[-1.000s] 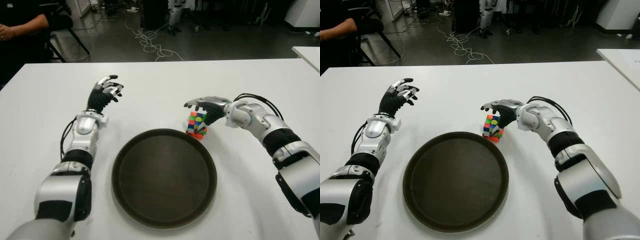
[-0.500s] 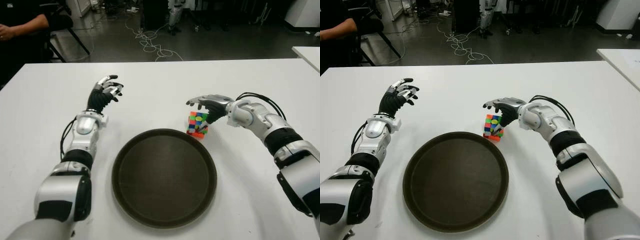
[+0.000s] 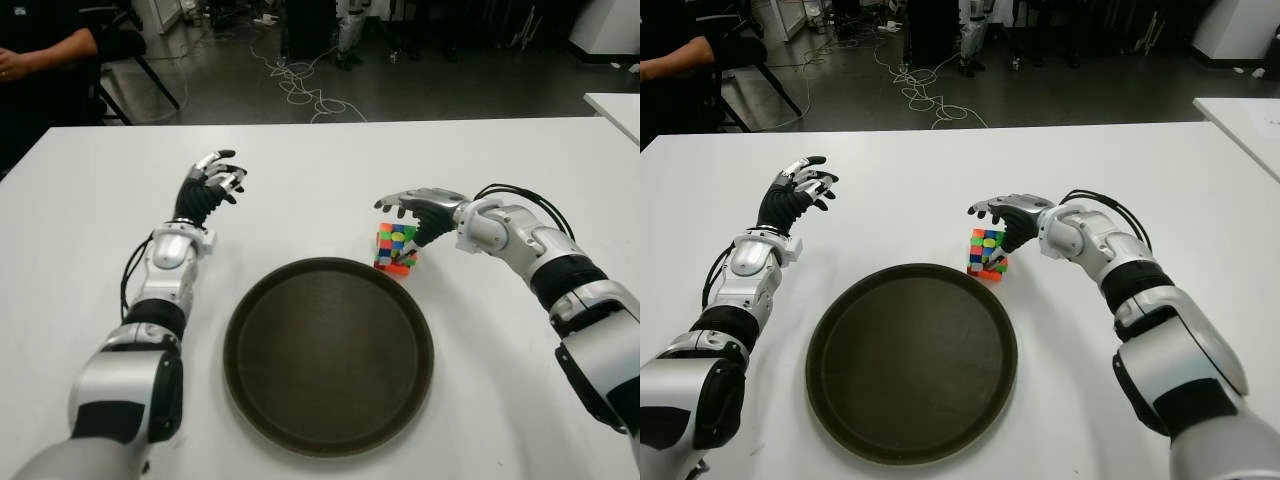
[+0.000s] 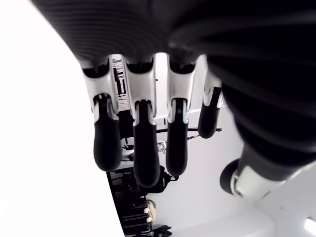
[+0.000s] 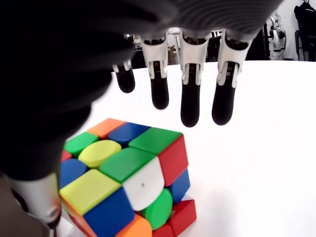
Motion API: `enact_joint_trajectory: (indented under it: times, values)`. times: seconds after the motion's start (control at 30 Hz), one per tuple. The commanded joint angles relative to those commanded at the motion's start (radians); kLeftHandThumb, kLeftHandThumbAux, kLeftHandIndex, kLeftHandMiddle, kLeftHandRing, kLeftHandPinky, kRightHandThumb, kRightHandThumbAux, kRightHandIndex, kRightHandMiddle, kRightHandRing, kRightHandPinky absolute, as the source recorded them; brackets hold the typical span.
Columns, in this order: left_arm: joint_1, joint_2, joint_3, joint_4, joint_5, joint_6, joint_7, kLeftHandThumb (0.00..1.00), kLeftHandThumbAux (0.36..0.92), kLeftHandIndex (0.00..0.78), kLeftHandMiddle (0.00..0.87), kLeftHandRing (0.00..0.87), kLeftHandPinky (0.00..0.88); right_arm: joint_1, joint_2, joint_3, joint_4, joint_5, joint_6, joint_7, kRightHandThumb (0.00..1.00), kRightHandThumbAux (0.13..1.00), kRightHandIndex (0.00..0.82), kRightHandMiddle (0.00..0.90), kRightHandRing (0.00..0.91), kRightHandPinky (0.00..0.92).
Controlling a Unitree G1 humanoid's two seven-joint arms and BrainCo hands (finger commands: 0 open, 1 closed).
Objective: Pick up the Rubik's Cube and put it in the plate
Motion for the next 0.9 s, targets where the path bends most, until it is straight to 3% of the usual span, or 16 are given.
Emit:
enact_joint_trajectory:
  times: [0.33, 0.9]
  values:
    - [0.0, 0.0, 0.002, 0.0, -0.006, 0.003, -0.011, 0.287, 0.621, 0.228, 0.395, 0.48, 0.536, -0.006, 0.007, 0.031, 0.008, -0.02, -0.01, 0.012, 0.0, 0.707, 0.095, 0.255, 0.329, 0.389]
    - [0.001, -0.001, 0.008, 0.001, -0.011, 0.005, -0.013, 0.292, 0.636, 0.228, 0.403, 0.48, 0.541, -0.015, 0.023, 0.061, 0.021, -0.036, 0.021, 0.046, 0.128, 0.748, 0.094, 0.287, 0.373, 0.433]
